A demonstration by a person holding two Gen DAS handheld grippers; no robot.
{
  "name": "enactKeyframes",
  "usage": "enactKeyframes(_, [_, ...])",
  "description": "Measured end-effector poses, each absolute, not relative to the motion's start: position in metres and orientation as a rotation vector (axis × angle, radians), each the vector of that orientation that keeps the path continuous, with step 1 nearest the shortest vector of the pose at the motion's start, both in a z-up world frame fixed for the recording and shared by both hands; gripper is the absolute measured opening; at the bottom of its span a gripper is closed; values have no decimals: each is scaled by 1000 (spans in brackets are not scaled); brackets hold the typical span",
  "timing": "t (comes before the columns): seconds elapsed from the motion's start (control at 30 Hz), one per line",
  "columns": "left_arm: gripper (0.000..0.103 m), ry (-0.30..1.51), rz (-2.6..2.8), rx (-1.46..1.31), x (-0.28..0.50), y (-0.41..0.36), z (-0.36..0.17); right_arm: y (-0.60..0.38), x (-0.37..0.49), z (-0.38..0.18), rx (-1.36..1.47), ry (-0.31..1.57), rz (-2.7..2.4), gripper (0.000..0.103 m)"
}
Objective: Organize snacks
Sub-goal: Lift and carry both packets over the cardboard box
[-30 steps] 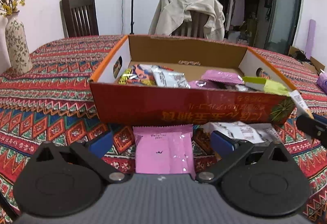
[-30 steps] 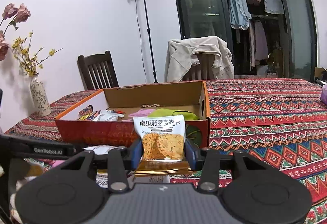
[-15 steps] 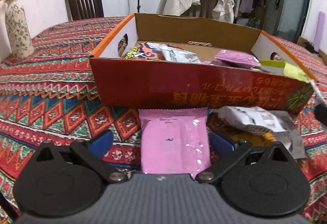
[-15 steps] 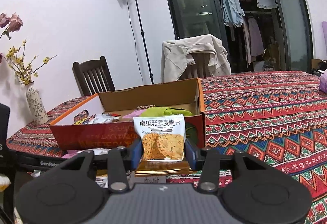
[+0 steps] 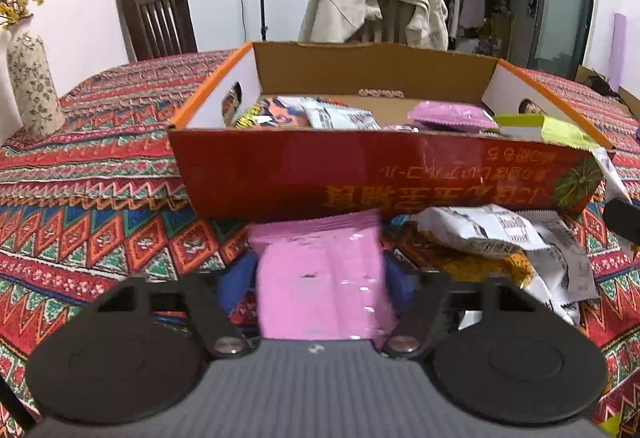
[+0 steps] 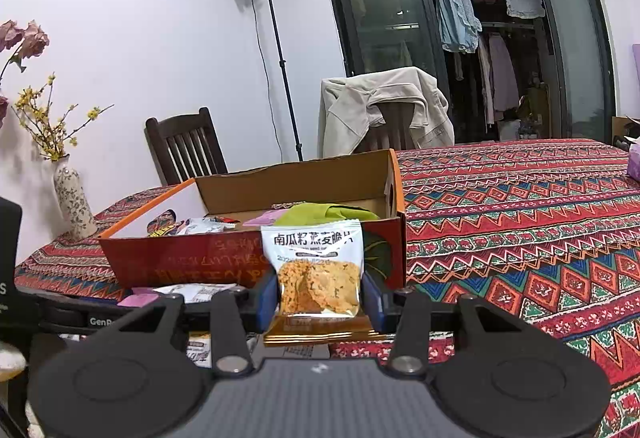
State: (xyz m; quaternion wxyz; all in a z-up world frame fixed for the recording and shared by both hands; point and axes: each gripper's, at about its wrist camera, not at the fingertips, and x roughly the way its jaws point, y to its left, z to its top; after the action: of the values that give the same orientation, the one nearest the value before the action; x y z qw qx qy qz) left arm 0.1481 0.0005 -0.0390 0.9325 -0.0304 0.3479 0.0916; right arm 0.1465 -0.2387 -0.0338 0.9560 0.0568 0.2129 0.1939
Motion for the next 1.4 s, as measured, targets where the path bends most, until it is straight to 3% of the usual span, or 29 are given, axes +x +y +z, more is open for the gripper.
enactKeyframes(0.63, [64, 560, 138, -91, 114, -2, -9, -237, 138, -27, 98, 382, 397, 44])
enactKeyframes(1.4, [64, 320, 112, -88, 125, -4, 79, -215, 161, 45, 64, 274, 418, 44])
